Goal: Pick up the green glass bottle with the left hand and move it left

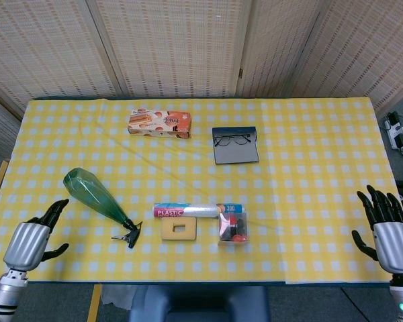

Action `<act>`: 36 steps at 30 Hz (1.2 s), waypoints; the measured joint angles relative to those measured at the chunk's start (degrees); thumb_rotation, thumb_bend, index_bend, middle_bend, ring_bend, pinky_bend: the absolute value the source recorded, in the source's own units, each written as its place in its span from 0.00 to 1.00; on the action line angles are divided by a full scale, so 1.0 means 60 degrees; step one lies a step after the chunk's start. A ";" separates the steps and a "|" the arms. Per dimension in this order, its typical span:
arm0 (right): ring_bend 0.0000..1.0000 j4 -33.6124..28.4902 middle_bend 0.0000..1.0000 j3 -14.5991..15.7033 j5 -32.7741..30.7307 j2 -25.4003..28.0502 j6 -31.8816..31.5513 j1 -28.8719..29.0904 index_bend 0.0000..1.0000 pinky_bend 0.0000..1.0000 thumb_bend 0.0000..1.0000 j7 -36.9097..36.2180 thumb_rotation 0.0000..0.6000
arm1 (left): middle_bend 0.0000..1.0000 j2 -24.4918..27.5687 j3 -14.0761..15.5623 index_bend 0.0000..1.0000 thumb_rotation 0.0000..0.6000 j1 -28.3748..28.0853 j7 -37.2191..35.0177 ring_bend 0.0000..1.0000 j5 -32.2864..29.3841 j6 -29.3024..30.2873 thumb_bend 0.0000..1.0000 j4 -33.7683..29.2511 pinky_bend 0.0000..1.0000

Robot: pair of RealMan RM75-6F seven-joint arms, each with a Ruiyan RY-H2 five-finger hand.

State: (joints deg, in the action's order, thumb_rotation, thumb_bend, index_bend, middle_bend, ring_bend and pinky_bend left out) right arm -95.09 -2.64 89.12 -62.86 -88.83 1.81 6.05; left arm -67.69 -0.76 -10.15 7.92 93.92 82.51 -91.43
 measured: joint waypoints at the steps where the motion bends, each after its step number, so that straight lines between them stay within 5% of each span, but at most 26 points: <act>1: 0.00 -0.0003 0.00 0.0014 0.0033 -0.0003 -0.0021 -0.0005 0.00 0.00 0.37 0.0001 1.00 | 0.38 -0.0008 0.0022 0.17 1.00 -0.0076 0.0075 1.00 0.0089 -0.0057 0.21 -0.0056 1.00; 6: 0.00 -0.0015 0.00 0.0066 0.0105 -0.0007 0.0025 0.0000 0.00 0.00 0.38 0.0029 1.00 | 0.44 0.0034 0.0148 0.19 1.00 -0.0356 0.0356 1.00 0.0200 -0.0648 0.21 -0.0374 1.00; 11: 0.00 -0.0030 0.00 0.0039 0.0063 0.0026 -0.0006 -0.0021 0.00 0.00 0.38 -0.0007 1.00 | 0.86 -0.0101 0.0132 0.26 1.00 -0.0722 0.0976 1.00 0.0224 -0.1116 0.22 -0.0526 1.00; 18: 0.00 -0.0018 0.00 -0.0018 -0.0083 0.0058 0.0042 -0.0018 0.00 0.00 0.37 -0.0036 1.00 | 0.99 -0.0513 -0.0019 0.37 1.00 -0.1284 0.1060 1.00 0.0198 -0.1709 0.22 -0.0055 1.00; 27: 0.00 -0.0015 0.00 -0.0162 -0.0485 0.0077 0.0203 0.0010 0.00 0.00 0.37 0.0004 1.00 | 1.00 -0.0529 -0.0111 0.31 1.00 -0.2337 0.1148 1.00 -0.0761 -0.3923 0.23 0.0537 1.00; 36: 0.00 -0.0003 0.00 -0.0256 -0.0663 0.0117 0.0236 0.0016 0.00 0.00 0.38 -0.0074 1.00 | 1.00 -0.1298 -0.0350 0.31 1.00 -0.2904 0.2261 1.00 -0.1160 -0.4189 0.24 0.1543 1.00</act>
State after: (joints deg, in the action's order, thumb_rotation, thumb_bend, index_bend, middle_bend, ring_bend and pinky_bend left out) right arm -95.11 -4.18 85.15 -62.16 -87.41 1.90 5.61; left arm -75.48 -2.86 -27.58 21.49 86.96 57.37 -82.17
